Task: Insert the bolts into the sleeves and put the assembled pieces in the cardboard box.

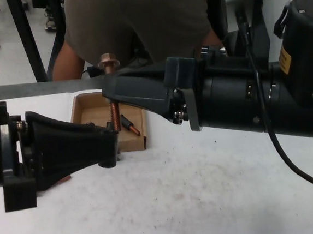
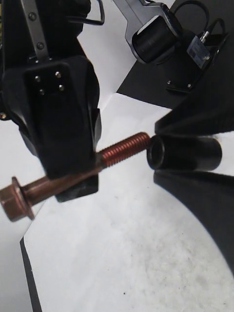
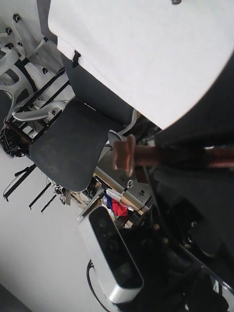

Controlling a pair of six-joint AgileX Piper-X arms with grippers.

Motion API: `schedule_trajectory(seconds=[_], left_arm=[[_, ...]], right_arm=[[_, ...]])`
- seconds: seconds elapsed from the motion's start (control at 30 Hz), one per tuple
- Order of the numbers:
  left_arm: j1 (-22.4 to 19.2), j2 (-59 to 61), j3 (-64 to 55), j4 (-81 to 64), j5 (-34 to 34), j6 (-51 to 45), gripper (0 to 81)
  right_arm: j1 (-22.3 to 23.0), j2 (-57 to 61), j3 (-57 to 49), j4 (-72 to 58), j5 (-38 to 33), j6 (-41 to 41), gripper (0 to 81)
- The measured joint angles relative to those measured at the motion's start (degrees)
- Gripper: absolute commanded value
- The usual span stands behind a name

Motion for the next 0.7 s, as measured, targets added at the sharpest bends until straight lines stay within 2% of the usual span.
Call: schedule_trajectory(seconds=[0.7], left_arm=[[0.0, 0.0, 0.3, -3.3, 0.0, -3.9, 0.8]], right_arm=[[0.1, 0.0, -0.5, -0.9, 0.4, 0.0, 0.2]])
